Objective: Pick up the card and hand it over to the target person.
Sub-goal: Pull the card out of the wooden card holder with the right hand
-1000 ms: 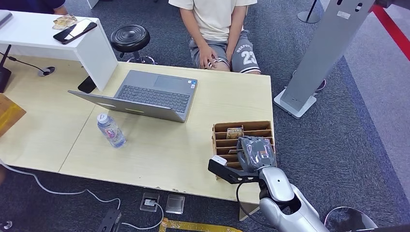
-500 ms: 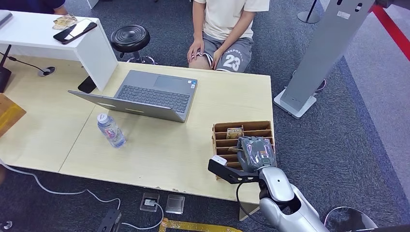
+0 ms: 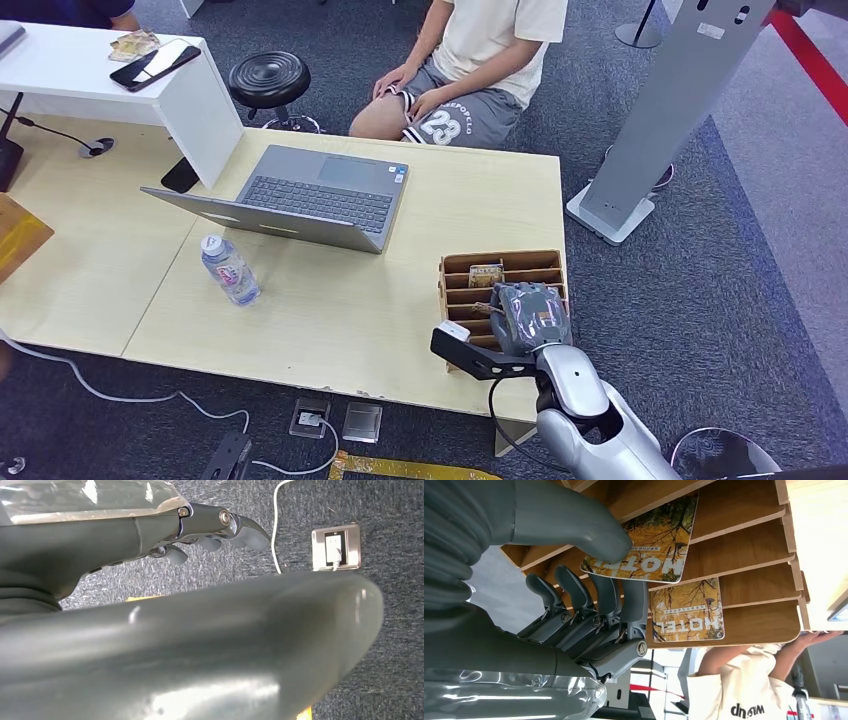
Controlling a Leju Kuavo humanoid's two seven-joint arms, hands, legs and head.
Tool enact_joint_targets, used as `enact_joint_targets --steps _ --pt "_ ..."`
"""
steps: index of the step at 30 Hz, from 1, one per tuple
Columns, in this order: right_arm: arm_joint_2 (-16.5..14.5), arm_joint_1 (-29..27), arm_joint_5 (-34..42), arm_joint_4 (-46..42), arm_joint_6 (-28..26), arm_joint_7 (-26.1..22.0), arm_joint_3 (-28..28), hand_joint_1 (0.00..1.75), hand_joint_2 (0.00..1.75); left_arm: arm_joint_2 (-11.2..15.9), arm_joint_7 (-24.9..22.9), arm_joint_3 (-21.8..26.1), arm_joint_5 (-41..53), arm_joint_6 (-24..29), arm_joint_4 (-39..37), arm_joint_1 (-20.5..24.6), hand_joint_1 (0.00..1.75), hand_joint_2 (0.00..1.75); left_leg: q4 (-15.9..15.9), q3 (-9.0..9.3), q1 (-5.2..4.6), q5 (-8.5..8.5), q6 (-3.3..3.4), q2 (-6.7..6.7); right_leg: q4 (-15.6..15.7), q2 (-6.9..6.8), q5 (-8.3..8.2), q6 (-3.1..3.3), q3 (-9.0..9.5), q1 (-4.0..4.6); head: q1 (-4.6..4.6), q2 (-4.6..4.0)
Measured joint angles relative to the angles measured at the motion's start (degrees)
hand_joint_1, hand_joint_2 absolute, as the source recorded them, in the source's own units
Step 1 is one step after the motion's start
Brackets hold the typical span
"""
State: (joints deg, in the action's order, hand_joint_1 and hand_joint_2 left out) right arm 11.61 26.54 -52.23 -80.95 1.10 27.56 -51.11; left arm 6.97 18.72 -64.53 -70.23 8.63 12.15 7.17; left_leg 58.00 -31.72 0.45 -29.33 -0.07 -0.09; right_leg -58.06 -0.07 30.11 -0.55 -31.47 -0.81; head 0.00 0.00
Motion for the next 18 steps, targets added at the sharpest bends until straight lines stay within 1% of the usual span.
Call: enact_joint_targets --steps 6,10,13,18 --pt "4.11 4.22 5.76 -8.47 8.58 4.29 0.41 1.55 1.75 0.25 -0.02 0.31 -0.25 0.07 -0.01 -0.28 0.00 0.00 0.13 -0.13 -0.03 -0.04 0.02 0.03 -0.13 0.03 0.03 -0.02 -0.14 -0.03 0.00 0.00" --pt "6.74 7.43 10.22 -14.10 11.48 6.72 0.38 1.55 1.75 0.32 0.04 0.60 -0.50 0.08 -0.01 -0.48 0.00 0.00 0.17 -0.18 -0.04 -0.04 0.03 0.03 -0.18 0.03 0.04 -0.03 -0.19 -0.04 0.00 0.00" --pt "7.34 9.04 11.67 -16.05 12.85 7.36 0.33 1.55 1.75 0.20 0.17 0.66 -0.57 0.10 0.00 -0.54 0.00 0.00 0.18 -0.19 -0.04 -0.05 0.03 0.02 -0.18 0.02 0.05 -0.03 -0.20 -0.05 0.00 0.00" --pt "7.40 10.55 14.12 -16.69 13.87 7.90 -0.32 1.55 1.75 0.02 0.09 0.82 -0.74 0.29 -0.06 -0.54 0.00 0.00 0.12 -0.11 -0.03 -0.03 0.01 -0.02 -0.12 -0.02 0.04 -0.02 -0.12 -0.03 0.00 0.00"
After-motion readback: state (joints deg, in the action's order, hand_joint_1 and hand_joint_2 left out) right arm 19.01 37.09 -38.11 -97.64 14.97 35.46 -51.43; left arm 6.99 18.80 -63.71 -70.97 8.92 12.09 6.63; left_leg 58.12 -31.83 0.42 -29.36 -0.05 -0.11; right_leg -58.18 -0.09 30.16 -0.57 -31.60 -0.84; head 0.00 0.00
